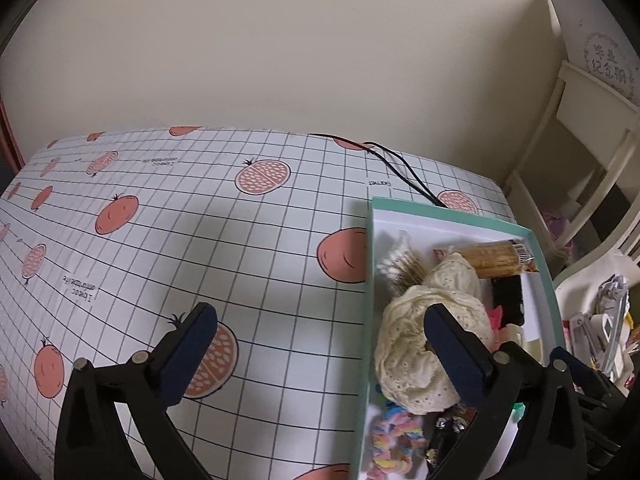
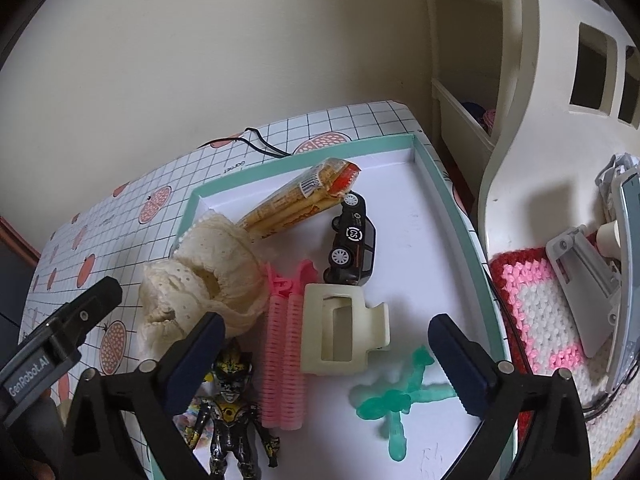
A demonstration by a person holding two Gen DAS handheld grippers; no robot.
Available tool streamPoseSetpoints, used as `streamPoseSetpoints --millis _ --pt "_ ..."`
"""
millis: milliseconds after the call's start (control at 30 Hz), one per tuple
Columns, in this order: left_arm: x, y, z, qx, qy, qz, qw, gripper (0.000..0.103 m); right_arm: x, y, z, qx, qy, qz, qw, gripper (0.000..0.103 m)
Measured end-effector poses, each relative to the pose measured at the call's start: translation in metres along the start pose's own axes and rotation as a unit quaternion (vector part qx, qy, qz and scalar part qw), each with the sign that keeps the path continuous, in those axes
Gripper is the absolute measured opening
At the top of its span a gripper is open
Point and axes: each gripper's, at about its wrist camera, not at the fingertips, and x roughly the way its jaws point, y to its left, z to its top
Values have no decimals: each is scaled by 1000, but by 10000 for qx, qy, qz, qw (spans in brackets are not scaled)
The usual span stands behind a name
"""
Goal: Organize objects
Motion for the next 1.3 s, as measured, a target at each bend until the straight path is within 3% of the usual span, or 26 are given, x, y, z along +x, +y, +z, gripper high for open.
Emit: streamPoseSetpoints --millis 167,500,867,1033,1300 --pt "-3 3 0 -5 -13 -72 10000 103 -2 5 -1 -72 -30 -23 10000 103" --pt "-27 10 1 168 -203 177 9995 103 -25 35 -4 -509 -235 -194 9982 103" --pt "-71 30 -11 -5 -429 21 9991 103 -62 56 -22 -682 -318 -164 9970 103" --pt "-96 37 -20 49 -642 181 9978 103 -78 60 -34 -660 -322 -188 9971 103" --pt "-115 45 -42 64 -641 394 9971 103 -95 61 -59 -712 -315 -260 9966 103"
